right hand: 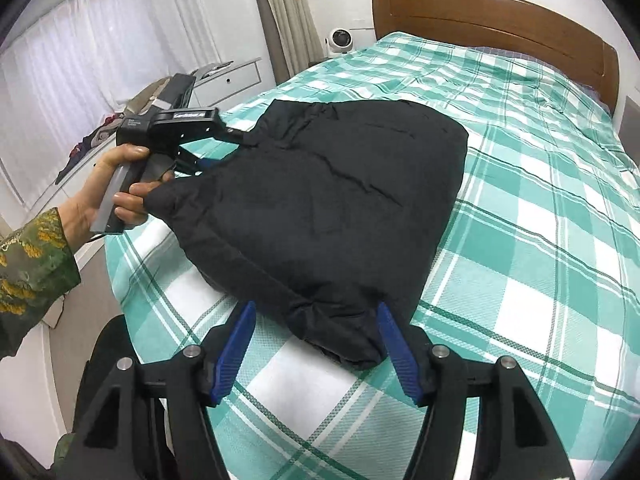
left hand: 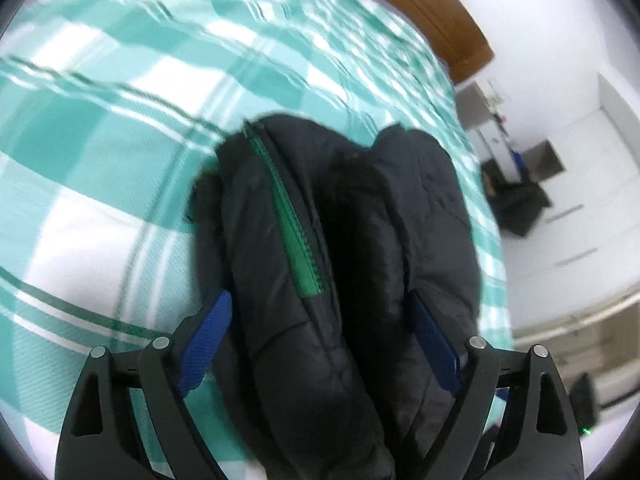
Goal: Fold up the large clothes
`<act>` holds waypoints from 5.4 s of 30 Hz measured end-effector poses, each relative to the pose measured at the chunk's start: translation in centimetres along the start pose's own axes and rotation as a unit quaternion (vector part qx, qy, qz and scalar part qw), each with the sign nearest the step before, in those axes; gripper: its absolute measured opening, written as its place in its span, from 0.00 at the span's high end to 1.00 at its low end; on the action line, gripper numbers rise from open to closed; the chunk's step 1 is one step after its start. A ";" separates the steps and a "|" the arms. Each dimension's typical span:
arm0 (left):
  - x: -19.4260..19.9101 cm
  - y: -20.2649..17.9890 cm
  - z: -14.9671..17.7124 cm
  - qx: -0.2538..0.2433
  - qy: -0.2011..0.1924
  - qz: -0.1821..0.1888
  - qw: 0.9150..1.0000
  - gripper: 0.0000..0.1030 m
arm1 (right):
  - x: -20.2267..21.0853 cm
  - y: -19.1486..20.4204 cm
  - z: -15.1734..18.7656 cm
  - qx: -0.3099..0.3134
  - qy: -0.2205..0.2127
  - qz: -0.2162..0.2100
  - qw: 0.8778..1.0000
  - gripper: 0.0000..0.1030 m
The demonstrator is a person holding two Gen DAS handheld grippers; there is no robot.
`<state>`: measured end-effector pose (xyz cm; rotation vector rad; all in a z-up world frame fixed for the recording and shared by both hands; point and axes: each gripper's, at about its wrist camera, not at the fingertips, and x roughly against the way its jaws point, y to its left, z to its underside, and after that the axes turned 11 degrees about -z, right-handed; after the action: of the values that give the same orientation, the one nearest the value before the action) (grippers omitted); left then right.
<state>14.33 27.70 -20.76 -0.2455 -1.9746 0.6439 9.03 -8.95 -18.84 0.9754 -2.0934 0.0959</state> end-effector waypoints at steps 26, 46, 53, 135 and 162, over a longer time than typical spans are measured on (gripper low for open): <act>-7.4 3.2 -1.0 0.014 0.090 -0.010 0.996 0.00 | 0.5 -3.5 1.2 -0.068 0.004 0.021 0.997 0.37; -13.7 2.0 -2.9 0.009 0.095 0.100 0.990 0.00 | -6.7 -18.7 -2.1 -0.292 -0.070 -0.273 0.914 0.32; -14.4 2.5 -3.1 0.018 0.092 0.112 0.989 0.00 | -13.0 -20.5 -4.6 -0.307 -0.024 -0.276 0.910 0.17; 4.0 -20.6 17.1 -0.135 -0.332 -0.328 0.874 0.00 | 11.2 1.4 1.1 -0.022 -0.143 0.220 0.965 0.05; 3.7 -21.0 19.4 -0.145 -0.294 -0.329 0.886 0.00 | 12.4 4.7 2.1 -0.023 -0.150 0.238 0.959 0.00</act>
<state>-2.22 5.26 -13.58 0.4953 -2.5334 -0.0463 -0.13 -14.06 -10.46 0.4594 -2.5660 0.1483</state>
